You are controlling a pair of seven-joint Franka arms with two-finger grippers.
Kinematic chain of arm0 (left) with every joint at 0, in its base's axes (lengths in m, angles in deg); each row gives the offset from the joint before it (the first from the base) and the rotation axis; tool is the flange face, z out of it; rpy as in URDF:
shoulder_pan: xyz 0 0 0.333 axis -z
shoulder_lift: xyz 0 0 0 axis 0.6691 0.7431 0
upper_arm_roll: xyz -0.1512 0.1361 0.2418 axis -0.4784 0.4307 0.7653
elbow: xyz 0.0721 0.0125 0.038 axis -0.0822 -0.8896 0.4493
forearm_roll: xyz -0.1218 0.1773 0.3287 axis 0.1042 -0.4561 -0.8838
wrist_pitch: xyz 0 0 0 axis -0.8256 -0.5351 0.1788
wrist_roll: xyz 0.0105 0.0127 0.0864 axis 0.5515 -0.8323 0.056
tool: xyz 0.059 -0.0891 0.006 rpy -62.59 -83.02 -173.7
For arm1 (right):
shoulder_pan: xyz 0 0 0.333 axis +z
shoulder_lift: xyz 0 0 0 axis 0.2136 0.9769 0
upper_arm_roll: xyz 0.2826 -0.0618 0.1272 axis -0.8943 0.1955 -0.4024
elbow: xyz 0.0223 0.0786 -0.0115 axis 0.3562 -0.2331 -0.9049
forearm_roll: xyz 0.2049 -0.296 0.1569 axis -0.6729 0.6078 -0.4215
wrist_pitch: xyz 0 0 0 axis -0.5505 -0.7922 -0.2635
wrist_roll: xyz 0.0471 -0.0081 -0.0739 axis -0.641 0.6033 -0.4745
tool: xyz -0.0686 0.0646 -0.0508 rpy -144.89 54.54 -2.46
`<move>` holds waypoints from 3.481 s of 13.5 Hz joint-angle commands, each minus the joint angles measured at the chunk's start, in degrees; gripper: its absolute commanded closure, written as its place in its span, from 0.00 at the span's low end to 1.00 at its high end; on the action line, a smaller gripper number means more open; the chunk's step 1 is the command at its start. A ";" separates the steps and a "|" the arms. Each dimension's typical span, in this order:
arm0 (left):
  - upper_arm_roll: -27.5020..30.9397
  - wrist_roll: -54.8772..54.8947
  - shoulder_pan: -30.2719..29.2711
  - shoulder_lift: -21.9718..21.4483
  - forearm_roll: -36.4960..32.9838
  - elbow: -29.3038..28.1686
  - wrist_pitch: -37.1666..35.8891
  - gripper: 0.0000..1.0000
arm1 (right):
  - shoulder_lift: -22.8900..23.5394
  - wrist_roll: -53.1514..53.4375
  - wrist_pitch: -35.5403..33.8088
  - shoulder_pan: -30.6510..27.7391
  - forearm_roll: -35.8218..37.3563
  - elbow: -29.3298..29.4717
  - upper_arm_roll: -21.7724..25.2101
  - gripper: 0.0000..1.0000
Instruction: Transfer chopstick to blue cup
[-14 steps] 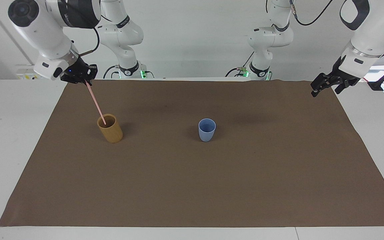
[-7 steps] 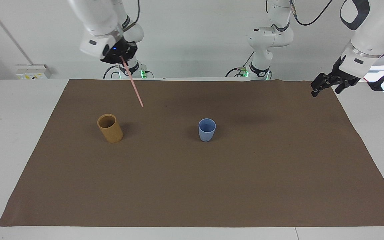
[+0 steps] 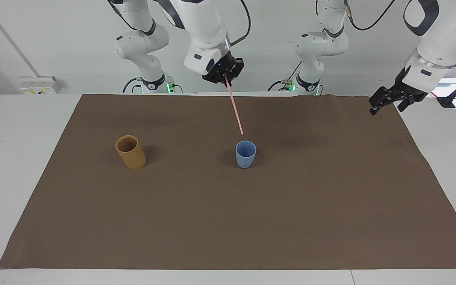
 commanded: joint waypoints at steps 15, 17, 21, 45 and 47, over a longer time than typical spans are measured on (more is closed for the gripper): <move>0.02 -0.20 -0.14 -0.12 -0.15 -0.04 -0.92 0.00 | -5.02 0.14 18.25 1.18 0.80 -19.11 0.49 0.77; 0.02 -0.20 -0.14 -0.12 -0.15 -0.04 -0.92 0.00 | -5.55 -0.31 21.43 1.09 0.80 -20.97 0.49 0.53; 0.02 -0.20 -0.14 -0.12 -0.15 -0.04 -0.92 0.00 | -4.95 -0.31 21.80 0.12 1.41 -18.62 0.67 0.00; 0.02 -0.20 -0.14 -0.03 -0.15 -0.04 -0.92 0.00 | -13.56 -27.99 -7.47 -35.48 21.80 -5.77 0.76 0.00; 0.02 -0.20 -0.14 -0.12 -0.15 -0.04 -0.92 0.00 | -13.73 -27.99 -7.47 -35.48 21.63 -5.77 0.76 0.00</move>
